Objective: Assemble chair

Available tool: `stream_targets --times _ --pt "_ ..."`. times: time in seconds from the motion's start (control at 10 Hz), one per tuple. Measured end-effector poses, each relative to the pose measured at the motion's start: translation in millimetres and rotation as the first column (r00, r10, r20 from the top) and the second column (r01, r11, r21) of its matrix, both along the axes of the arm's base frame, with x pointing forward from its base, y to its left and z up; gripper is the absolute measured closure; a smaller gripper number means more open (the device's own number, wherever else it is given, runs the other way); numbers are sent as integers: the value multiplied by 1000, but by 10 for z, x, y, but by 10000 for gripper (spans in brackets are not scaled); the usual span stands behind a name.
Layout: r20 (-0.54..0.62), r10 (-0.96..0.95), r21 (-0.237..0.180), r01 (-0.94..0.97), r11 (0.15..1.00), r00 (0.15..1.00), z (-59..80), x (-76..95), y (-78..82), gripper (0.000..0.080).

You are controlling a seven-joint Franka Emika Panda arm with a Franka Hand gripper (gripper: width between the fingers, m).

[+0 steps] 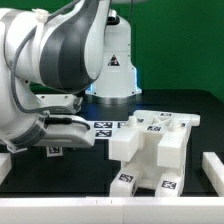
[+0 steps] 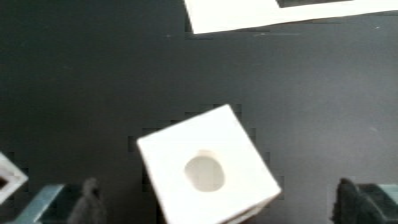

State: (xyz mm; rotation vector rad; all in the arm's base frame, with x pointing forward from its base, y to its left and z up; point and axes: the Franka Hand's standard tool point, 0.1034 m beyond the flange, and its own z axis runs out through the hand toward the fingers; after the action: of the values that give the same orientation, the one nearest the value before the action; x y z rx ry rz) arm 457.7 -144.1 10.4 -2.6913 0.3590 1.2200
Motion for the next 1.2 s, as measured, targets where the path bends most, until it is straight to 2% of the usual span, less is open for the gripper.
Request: stream_targets --times 0.3,0.5,0.7,0.8,1.2 --pt "-64 -62 -35 60 998 996 -58 -132 -16 151" --pt "-72 -70 -42 67 997 995 -67 -150 -23 151" --pt "-73 -70 -42 67 997 995 -68 -152 -24 423" --pt "-73 -70 -42 67 997 995 -66 -151 -24 520" --pt "-60 -69 -45 66 997 996 -58 -133 -27 520"
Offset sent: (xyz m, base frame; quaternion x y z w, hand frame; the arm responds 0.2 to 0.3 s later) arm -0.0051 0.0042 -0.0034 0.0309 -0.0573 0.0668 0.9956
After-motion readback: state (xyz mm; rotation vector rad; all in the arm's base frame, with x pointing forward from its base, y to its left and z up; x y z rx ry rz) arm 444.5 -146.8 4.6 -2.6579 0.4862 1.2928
